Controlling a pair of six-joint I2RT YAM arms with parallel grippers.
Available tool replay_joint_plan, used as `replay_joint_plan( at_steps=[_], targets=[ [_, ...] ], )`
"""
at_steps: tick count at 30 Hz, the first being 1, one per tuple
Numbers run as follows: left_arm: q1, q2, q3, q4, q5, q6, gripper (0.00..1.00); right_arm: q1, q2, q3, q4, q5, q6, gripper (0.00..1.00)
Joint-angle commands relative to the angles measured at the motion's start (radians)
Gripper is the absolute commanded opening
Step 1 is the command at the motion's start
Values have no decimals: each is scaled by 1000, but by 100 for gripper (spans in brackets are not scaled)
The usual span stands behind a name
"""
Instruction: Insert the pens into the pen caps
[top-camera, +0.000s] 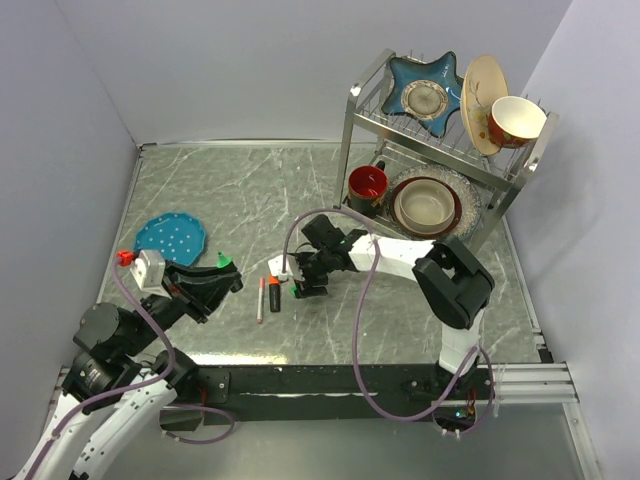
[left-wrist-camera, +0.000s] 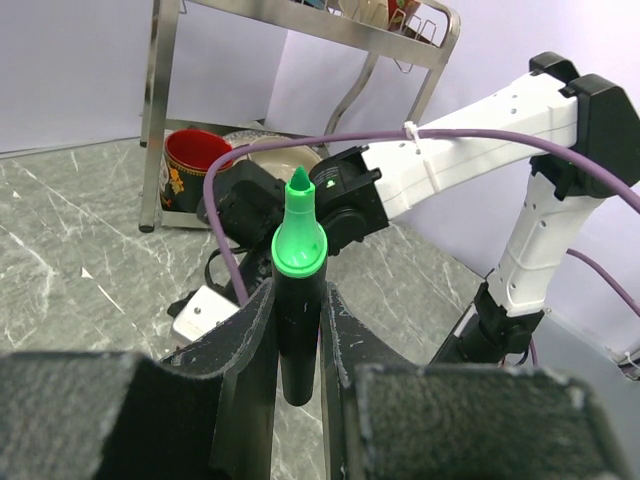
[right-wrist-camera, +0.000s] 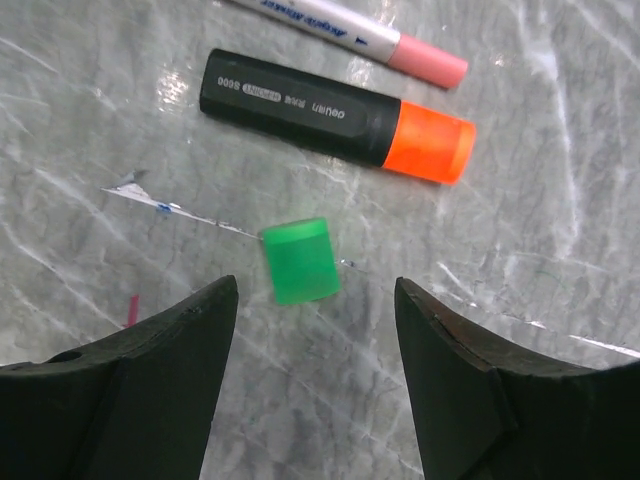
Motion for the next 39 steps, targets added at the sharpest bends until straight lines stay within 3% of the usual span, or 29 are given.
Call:
replay_joint_plan(
  at_steps=[1,14,28,31,39],
  targets=[
    [-2,-16,-2,50,-18,9,1,17,49,85,-55,39,-26,70],
    [-2,-22,-2,53,-28,9,1,52,146,182,-171,136,-45,64],
    [0,-22,-6,60,-48,4,1,78,218,240,-246,257,32,48],
    [0,-23,-5,59,-56,3,1,78,232,254,-250,280,75,43],
    [-2,-40,-8,63,-84,-11,1,74,182,207,-181,285,207,18]
  ],
)
